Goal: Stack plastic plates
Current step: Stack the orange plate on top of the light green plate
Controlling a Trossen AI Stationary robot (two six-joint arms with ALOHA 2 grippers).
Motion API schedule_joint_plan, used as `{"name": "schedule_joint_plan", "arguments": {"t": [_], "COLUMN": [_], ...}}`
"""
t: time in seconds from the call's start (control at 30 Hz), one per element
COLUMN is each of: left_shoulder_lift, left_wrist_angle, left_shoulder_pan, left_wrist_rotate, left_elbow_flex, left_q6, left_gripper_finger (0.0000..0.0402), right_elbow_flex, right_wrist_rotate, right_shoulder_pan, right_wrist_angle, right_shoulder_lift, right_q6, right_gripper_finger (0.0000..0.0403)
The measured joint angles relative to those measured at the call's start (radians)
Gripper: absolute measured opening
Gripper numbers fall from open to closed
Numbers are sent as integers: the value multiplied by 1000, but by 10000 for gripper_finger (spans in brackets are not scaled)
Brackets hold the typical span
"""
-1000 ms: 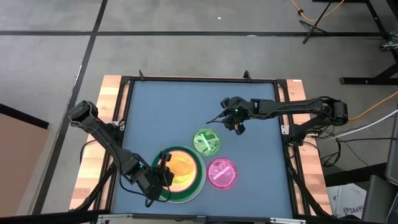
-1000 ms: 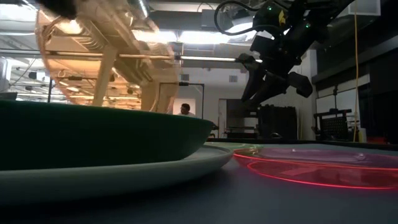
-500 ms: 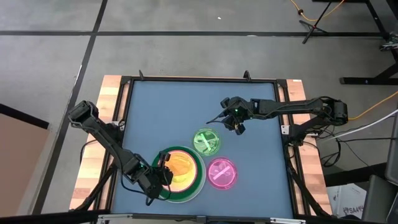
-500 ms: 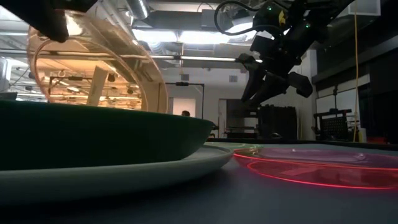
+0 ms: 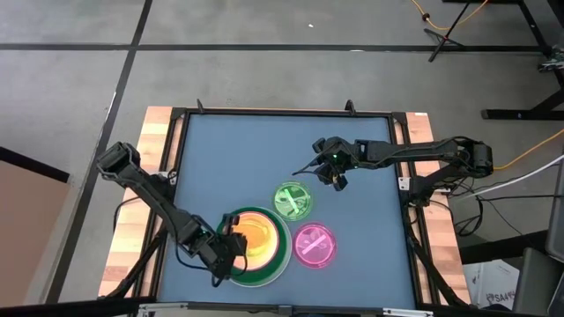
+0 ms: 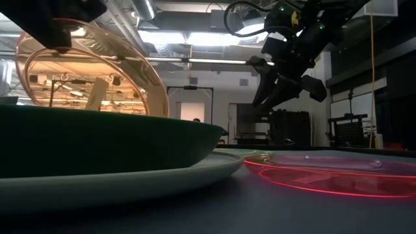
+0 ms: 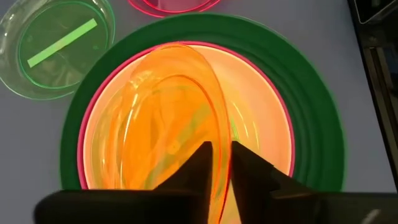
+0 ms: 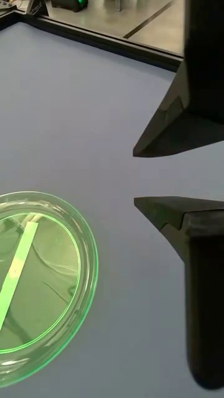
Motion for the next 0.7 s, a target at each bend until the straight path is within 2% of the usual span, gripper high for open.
{"name": "schedule_joint_plan", "arguments": {"t": [0.3, 0.7], "left_shoulder_lift": [0, 0], "left_wrist_angle": [17, 80], "left_shoulder_pan": [5, 8], "left_wrist_rotate": [-9, -20], "left_elbow_flex": [0, 0], "left_q6": [0, 8], "left_gripper_finger": [94, 95], "right_elbow_flex": [0, 0], "right_wrist_rotate": [0, 0], "right_shoulder_pan": [0, 0], "right_wrist_angle": [0, 0], "right_shoulder_lift": [0, 0], "right_q6": [0, 0], "right_gripper_finger": [104, 104]}}
